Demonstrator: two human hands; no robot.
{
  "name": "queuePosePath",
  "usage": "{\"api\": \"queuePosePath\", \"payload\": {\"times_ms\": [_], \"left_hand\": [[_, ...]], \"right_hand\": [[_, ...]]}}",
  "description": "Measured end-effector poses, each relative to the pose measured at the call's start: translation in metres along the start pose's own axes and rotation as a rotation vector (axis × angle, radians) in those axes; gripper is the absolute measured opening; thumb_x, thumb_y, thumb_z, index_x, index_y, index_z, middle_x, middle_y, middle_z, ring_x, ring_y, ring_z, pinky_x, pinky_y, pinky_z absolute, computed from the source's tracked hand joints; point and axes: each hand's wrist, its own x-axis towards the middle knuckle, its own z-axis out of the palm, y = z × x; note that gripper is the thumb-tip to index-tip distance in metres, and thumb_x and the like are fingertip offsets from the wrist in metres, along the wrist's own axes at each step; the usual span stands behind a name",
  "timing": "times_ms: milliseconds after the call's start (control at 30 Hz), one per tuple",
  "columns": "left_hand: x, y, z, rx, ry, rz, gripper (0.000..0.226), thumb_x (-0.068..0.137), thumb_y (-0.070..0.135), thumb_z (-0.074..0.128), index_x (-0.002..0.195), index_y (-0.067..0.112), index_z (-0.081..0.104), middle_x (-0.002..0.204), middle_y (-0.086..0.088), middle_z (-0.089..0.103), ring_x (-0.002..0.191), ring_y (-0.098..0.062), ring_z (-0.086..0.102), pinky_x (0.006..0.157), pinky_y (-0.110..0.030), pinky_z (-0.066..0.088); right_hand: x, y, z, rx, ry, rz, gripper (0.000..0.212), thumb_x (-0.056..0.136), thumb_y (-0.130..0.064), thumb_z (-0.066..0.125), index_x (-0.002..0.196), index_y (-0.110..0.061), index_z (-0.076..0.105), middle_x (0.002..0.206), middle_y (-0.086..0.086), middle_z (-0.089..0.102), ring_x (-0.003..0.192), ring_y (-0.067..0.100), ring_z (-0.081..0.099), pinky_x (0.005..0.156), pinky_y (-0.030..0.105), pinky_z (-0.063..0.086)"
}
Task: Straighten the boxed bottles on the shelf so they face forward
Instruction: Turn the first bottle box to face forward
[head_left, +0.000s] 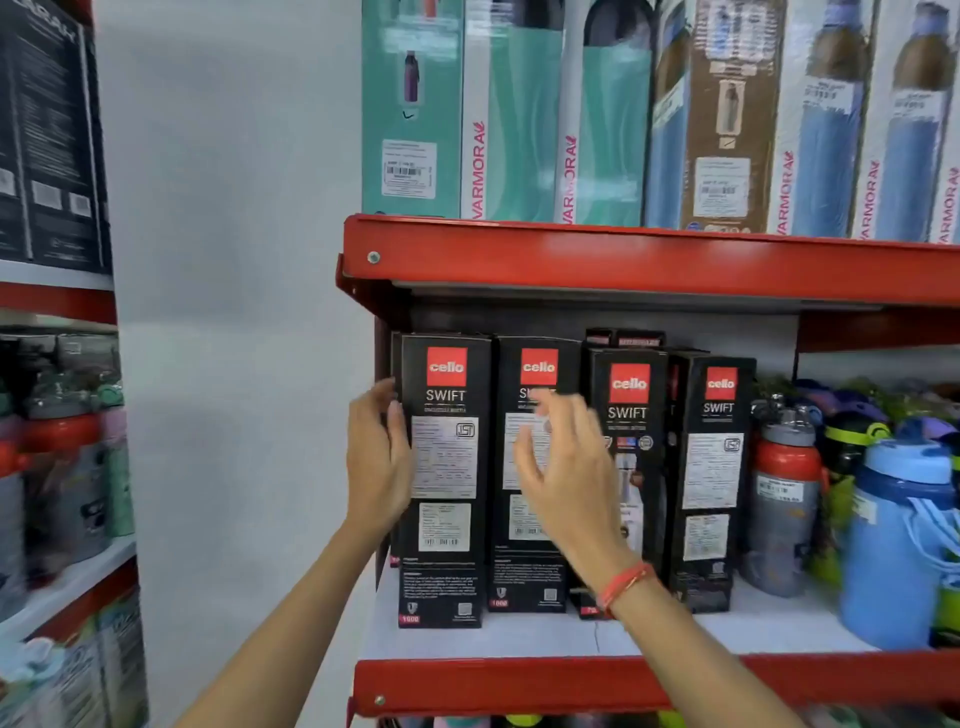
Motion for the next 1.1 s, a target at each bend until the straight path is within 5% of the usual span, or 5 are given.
{"api": "queuePosePath", "payload": {"times_ms": [333, 600, 833, 1000, 1100], "left_hand": [[-0.003, -0.051, -0.002, -0.314, -0.542, -0.575, 0.077, 0.076, 0.083, 0.026, 0.134, 0.036, 0.045, 0.134, 0.005, 0.058, 0.122, -0.014, 0.054, 0.110, -0.046, 0.037], [-0.006, -0.008, -0.035, -0.394, -0.503, -0.414, 0.036, 0.078, 0.065, 0.047, 0.111, 0.053, 0.053, 0.125, 0.003, 0.054, 0.116, -0.007, 0.054, 0.091, -0.032, 0.048], [-0.004, 0.007, -0.069, -0.356, -0.552, -0.364, 0.074, 0.078, 0.025, 0.072, 0.137, 0.038, 0.030, 0.118, -0.001, 0.065, 0.105, -0.023, 0.067, 0.088, -0.043, 0.056], [-0.017, -0.005, -0.060, -0.243, -0.433, -0.311, 0.085, 0.075, 0.005, 0.076, 0.141, 0.035, 0.032, 0.121, -0.002, 0.066, 0.106, -0.023, 0.066, 0.077, -0.030, 0.061], [-0.019, -0.008, -0.052, -0.202, -0.392, -0.278, 0.088, 0.076, 0.003, 0.075, 0.145, 0.034, 0.029, 0.123, 0.003, 0.062, 0.104, -0.008, 0.063, 0.075, -0.021, 0.059]], "right_hand": [[-0.055, -0.045, 0.061, 0.044, -0.398, 0.392, 0.092, 0.087, -0.058, 0.047, 0.151, -0.010, 0.002, 0.154, 0.009, 0.019, 0.135, 0.024, 0.033, 0.105, 0.031, 0.038], [-0.038, -0.061, 0.036, 0.049, -0.396, 0.388, 0.129, 0.063, -0.077, 0.058, 0.149, -0.001, 0.000, 0.147, 0.008, 0.022, 0.131, 0.024, 0.038, 0.103, 0.031, 0.039], [-0.001, -0.037, 0.017, 0.427, -0.649, 0.418, 0.122, 0.057, -0.052, 0.082, 0.151, -0.016, 0.013, 0.150, -0.005, 0.031, 0.137, 0.012, 0.031, 0.110, 0.023, 0.027], [0.016, -0.033, 0.027, 0.596, -0.695, 0.390, 0.091, 0.072, -0.015, 0.080, 0.145, -0.025, 0.026, 0.118, -0.013, 0.058, 0.091, -0.012, 0.055, 0.072, -0.003, 0.041], [0.014, -0.033, 0.039, 0.556, -0.647, 0.377, 0.090, 0.077, -0.014, 0.076, 0.148, -0.025, 0.021, 0.120, -0.006, 0.062, 0.099, 0.001, 0.055, 0.089, 0.014, 0.046]]}}
